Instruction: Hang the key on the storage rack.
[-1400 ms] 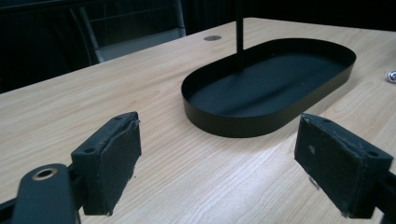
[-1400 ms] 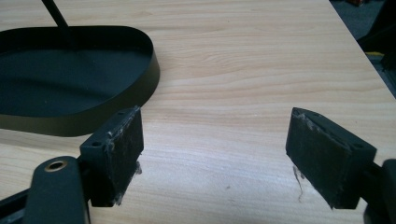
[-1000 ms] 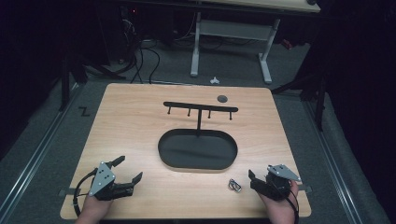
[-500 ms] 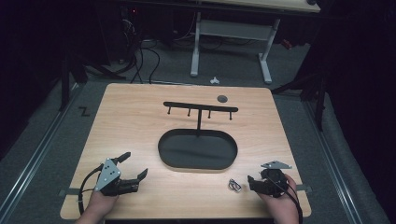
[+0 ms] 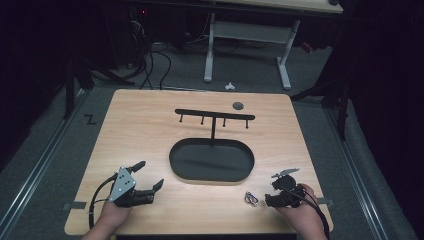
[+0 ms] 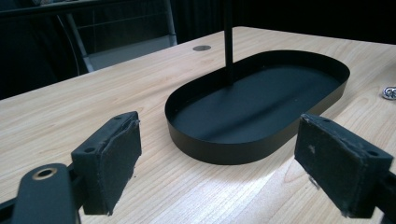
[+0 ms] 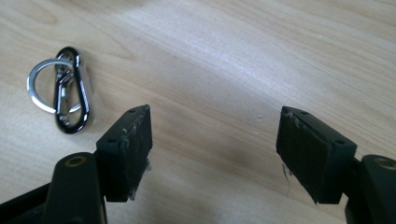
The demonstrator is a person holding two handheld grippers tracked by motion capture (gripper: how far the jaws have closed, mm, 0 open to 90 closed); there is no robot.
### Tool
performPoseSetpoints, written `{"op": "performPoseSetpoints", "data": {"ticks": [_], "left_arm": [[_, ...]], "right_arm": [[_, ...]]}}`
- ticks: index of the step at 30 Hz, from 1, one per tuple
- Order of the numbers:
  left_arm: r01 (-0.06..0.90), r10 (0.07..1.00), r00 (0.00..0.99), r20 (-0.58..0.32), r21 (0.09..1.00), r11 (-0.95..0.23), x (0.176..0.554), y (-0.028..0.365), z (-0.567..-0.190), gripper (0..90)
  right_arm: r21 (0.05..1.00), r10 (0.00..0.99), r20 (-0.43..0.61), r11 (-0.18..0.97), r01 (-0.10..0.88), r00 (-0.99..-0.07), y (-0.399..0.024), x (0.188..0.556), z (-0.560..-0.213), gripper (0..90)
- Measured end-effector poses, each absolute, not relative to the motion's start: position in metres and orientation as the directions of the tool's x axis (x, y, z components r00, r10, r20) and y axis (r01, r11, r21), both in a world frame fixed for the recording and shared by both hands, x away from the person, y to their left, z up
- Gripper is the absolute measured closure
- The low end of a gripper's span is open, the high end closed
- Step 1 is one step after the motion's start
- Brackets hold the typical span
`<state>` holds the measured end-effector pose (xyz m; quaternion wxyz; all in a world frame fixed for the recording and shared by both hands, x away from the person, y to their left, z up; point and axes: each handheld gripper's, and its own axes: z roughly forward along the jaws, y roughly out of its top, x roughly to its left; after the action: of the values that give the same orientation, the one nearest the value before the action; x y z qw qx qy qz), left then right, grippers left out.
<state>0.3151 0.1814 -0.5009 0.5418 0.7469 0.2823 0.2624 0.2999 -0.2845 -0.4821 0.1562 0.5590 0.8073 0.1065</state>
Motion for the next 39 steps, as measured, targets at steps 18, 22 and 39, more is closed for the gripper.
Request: {"op": "performPoseSetpoints", "data": {"ticks": [18,22,39], "left_arm": [[0.133,0.700,0.708,0.091,0.957,-0.258,0.313,0.182,-0.501,15.1],[0.135,0.699,0.709,0.090,0.956,-0.260,0.313,0.182,-0.501,15.1],[0.135,0.699,0.710,0.089,0.957,-0.259,0.313,0.182,-0.501,15.1]], "right_arm": [[0.128,0.918,-0.105,0.393,0.911,-0.382,-0.277,0.312,-0.472,31.3],[0.110,0.915,-0.106,0.401,0.910,-0.390,-0.277,0.313,-0.471,27.1],[0.102,0.919,-0.056,0.394,0.914,-0.390,-0.274,0.310,-0.472,22.2]]}}
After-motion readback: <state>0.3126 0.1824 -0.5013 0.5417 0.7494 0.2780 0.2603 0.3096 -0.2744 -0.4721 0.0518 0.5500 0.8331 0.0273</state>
